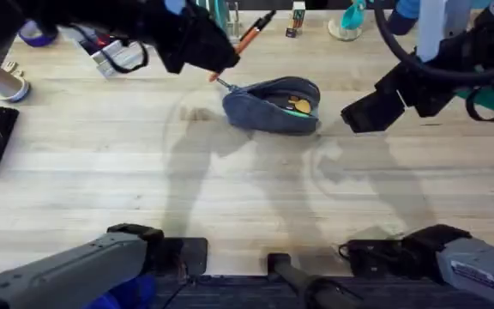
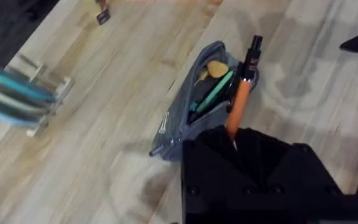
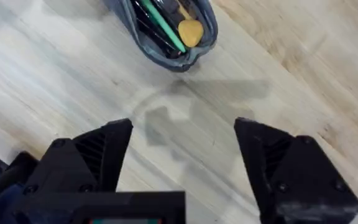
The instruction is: Unzip the bag, pick up the pens from the table one at a time and place them inside, then zip the bag closed.
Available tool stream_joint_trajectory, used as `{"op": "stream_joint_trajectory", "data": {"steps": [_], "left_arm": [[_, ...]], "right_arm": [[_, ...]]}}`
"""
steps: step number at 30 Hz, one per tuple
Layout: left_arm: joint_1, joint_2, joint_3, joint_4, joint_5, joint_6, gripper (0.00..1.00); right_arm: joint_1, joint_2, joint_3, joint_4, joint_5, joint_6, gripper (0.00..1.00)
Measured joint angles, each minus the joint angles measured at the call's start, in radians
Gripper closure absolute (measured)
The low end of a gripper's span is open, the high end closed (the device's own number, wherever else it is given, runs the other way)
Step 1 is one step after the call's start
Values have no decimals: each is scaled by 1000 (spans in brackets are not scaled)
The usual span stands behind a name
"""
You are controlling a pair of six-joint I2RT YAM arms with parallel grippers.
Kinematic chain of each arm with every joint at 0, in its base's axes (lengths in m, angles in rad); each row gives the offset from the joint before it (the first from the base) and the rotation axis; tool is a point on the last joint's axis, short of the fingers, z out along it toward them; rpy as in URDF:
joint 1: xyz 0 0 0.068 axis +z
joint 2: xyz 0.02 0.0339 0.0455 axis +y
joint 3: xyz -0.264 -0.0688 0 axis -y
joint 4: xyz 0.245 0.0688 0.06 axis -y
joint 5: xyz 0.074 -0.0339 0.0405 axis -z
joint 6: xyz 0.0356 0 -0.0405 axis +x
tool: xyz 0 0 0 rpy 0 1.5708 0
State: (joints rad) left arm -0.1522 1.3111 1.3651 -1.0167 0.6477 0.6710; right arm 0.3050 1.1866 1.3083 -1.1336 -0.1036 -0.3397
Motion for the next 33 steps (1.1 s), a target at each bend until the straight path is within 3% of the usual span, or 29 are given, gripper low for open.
{"op": "stream_joint_trajectory", "data": {"steps": [7,14,22,33], "left_arm": [[-92,98,2,101,37,91,961],[-149,164,3,169,72,155,961],[-193,282,3,193,75,257,961],[-200,464,3,247,76,276,961]], "right_arm": [[0,0,0,0,0,0,5],[0,0,0,0,0,0,5],[0,0,0,0,0,0,5],[0,0,0,0,0,0,5]]}}
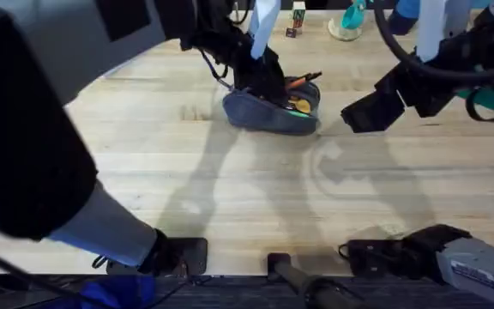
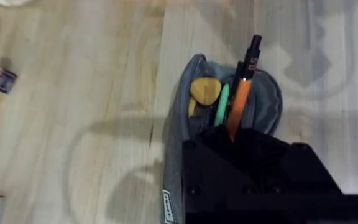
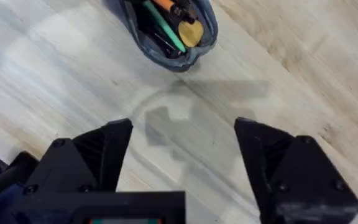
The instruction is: Unzip the bag, pick up the pens from the table one at a time and place them inside, then zip the bag closed.
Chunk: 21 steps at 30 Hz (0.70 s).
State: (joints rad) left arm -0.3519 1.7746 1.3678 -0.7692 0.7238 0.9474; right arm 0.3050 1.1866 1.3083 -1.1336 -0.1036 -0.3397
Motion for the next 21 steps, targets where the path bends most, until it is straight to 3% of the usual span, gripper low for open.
{"op": "stream_joint_trajectory", "data": {"steps": [21], "left_arm": [[0,53,0,-20,-44,1,961]], "right_arm": [[0,0,0,5,0,0,5]]}}
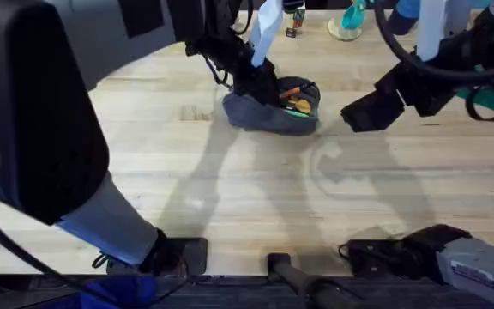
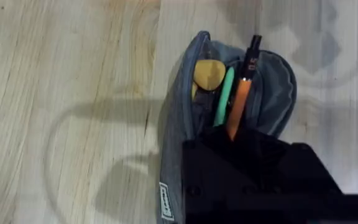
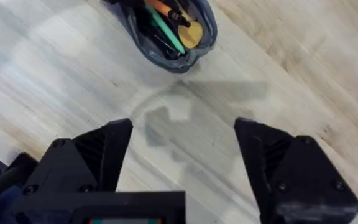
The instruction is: Unzip the bag, pick up the pens from the table one at a time and place them inside, then zip the bag closed.
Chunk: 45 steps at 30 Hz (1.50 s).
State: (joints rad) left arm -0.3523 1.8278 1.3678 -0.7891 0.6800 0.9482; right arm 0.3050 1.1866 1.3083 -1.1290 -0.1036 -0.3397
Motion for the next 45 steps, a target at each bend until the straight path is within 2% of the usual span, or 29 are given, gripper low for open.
{"op": "stream_joint_trajectory", "data": {"steps": [2,4,5,8,9,10,23,27,31,36,40,45], "left_arm": [[0,0,0,0,0,1,929],[0,0,0,0,0,4,759],[0,0,0,0,-1,6,641],[0,0,0,0,0,6,160],[0,0,0,0,0,4,47],[-1,0,0,-1,0,5,20],[-1,0,1,-2,0,-1,7],[-3,0,27,-15,-11,-60,7],[-3,-18,83,-50,-57,-127,7],[-2,-86,137,-110,-125,-162,6],[-3,-154,149,-129,-174,-199,7],[-3,-213,151,-178,-256,-294,8]], "right_arm": [[0,1,0,0,0,0,5],[0,7,0,0,0,0,5],[0,13,0,0,0,0,5],[0,38,0,0,0,0,5],[0,44,0,1,0,0,5],[0,49,0,2,0,0,5],[0,52,0,3,0,0,5],[0,52,0,3,0,0,5],[0,53,0,3,0,0,5],[0,52,0,15,0,0,5],[0,52,0,25,0,0,5],[0,52,0,25,0,0,5]]}}
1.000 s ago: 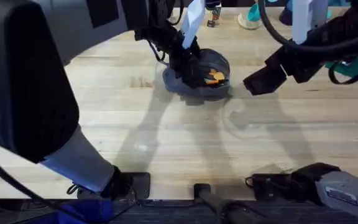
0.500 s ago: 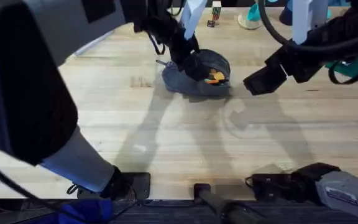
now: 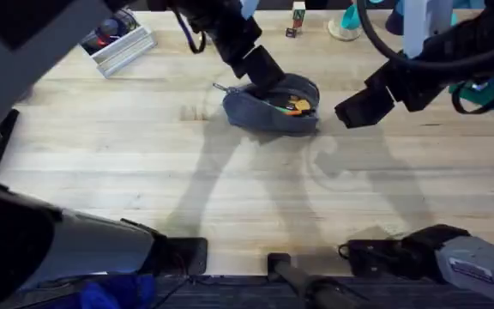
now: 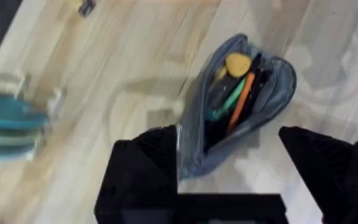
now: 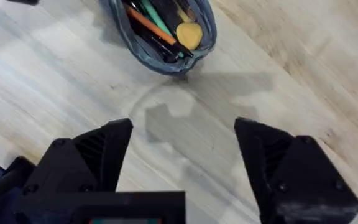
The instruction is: Unzip the bag, pick up the pens from the table one at a time and place them inside, then zip the bag closed.
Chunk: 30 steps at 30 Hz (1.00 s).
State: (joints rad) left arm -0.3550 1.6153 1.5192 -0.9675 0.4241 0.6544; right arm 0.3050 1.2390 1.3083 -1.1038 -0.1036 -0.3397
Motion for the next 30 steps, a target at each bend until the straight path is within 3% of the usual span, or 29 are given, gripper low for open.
{"op": "stream_joint_trajectory", "data": {"steps": [13,21,25,30], "left_arm": [[0,-108,0,-133,-163,-180,6],[2,-214,0,-193,-203,-256,6],[30,-245,0,-221,-207,-283,6],[104,-308,-41,-207,-211,-319,6]], "right_arm": [[0,0,0,3,0,28,5],[0,0,18,2,0,99,4],[0,0,60,4,0,124,5],[0,0,85,2,0,152,5]]}}
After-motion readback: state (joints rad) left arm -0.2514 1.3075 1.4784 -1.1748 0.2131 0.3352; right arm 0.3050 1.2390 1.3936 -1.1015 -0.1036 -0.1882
